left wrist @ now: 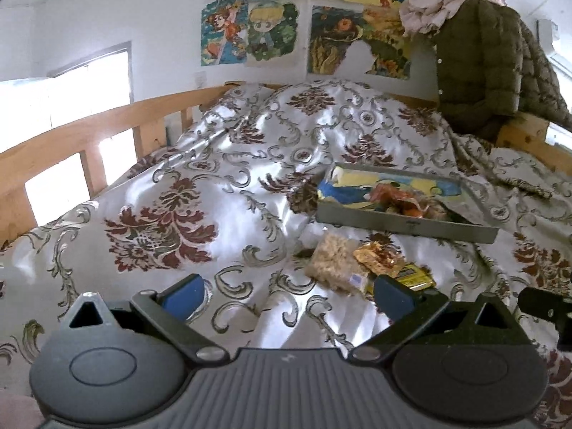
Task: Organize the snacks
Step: 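Lift both tools away from the tray toward the remaining snacks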
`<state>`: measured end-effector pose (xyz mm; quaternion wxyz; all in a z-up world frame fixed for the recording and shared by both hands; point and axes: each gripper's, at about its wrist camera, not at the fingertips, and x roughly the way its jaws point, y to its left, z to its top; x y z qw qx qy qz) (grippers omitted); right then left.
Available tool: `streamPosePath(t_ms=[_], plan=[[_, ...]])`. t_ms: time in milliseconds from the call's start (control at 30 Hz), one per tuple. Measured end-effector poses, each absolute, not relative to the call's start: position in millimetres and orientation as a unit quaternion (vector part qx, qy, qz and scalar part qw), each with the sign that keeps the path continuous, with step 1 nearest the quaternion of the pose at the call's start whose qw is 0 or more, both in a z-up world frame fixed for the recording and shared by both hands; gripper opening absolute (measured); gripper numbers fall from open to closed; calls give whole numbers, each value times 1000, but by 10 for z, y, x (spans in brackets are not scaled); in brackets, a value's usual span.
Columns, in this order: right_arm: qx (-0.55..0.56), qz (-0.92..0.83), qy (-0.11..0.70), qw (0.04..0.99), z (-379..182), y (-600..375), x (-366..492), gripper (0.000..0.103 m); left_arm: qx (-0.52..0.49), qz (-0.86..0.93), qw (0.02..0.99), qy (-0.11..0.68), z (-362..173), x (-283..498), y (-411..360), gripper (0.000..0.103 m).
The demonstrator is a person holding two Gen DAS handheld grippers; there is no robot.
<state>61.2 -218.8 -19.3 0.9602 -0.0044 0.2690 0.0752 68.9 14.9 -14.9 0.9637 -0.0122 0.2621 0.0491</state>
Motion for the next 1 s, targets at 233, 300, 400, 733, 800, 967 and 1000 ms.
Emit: streamPosePath(t_ms=[233, 300, 400, 733, 800, 967, 1000], plan=[[-7, 82, 291, 953, -284, -2143, 680, 102, -7, 71, 957, 283, -201, 764, 164, 103], [-4, 82, 298, 951, -307, -2145, 705, 102, -7, 78, 954, 290, -218, 788, 175, 103], [2, 82, 305, 949, -332, -2149, 734, 102, -9, 87, 950, 299, -243, 823, 202, 103], [10, 93, 312, 946, -372, -2080, 821, 102, -25, 120, 941, 315, -269, 874, 290, 103], [15, 95, 315, 944, -383, -2084, 834, 102, -29, 124, 940, 317, -272, 883, 308, 103], [23, 96, 313, 945, -390, -2097, 846, 102, -31, 131, 935, 327, -296, 945, 319, 103], [24, 96, 312, 945, -393, -2096, 852, 102, -30, 130, 935, 329, -302, 964, 320, 103]])
